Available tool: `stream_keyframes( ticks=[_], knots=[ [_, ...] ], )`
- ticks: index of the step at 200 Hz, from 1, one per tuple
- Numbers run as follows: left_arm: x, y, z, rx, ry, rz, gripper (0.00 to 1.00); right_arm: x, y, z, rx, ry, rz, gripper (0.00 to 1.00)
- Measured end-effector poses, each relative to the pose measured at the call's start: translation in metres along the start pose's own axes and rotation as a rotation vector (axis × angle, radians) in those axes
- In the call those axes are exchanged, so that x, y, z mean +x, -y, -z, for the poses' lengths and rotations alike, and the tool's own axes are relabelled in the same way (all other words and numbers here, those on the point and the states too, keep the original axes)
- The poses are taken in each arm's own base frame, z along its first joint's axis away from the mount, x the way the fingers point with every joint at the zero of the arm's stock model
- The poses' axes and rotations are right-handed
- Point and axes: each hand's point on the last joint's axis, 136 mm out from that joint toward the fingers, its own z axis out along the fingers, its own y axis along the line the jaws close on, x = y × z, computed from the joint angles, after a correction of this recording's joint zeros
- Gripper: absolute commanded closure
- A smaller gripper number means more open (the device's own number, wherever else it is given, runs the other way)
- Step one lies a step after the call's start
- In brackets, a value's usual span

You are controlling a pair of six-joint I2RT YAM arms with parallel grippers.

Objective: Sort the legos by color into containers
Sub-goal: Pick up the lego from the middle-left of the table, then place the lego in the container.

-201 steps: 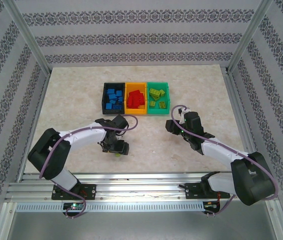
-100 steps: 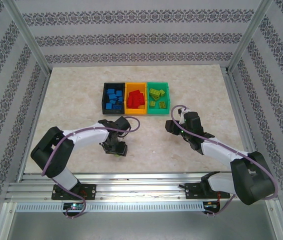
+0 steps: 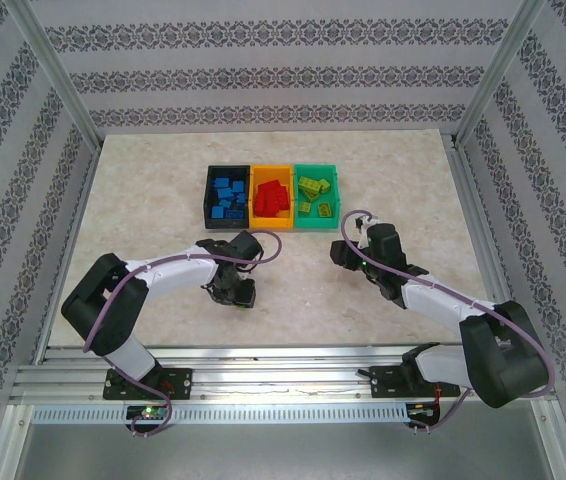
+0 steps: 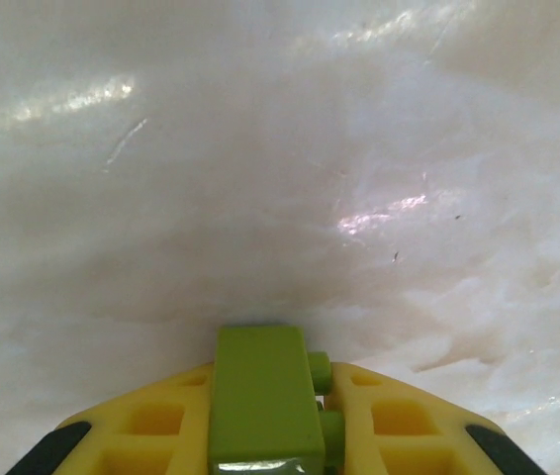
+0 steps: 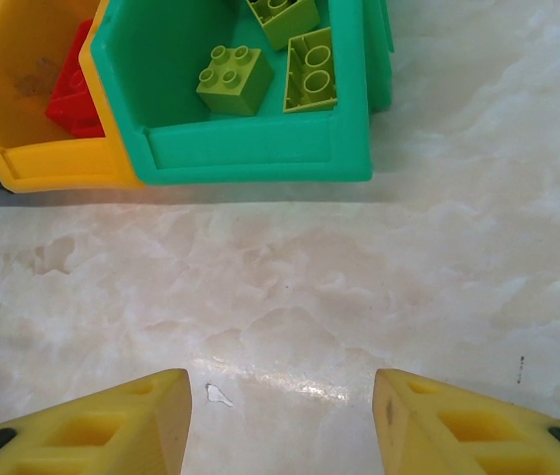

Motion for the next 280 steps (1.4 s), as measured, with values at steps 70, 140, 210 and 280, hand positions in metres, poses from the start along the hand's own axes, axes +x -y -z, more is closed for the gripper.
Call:
stream_keyframes(
  ticks=[70, 140, 210, 280],
  knots=[
    [-0.033, 0.026, 0.019, 0.098, 0.139, 0.002, 0.91, 0.000, 0.000, 0.000, -0.001, 0.000, 0.000, 0.48],
    [-0.105, 0.078, 0.058, 0.206, 0.291, -0.037, 0.91, 0.000, 0.000, 0.000, 0.000, 0.000, 0.000, 0.48],
    [-0.223, 0.140, 0.092, 0.268, 0.446, -0.132, 0.90, 0.000, 0.000, 0.000, 0.000, 0.002, 0.000, 0.48],
    [-0.313, 0.149, 0.101, 0.227, 0.510, -0.182, 0.46, -0.005, -0.003, 0.004, -0.009, 0.020, 0.003, 0.48]
  ],
)
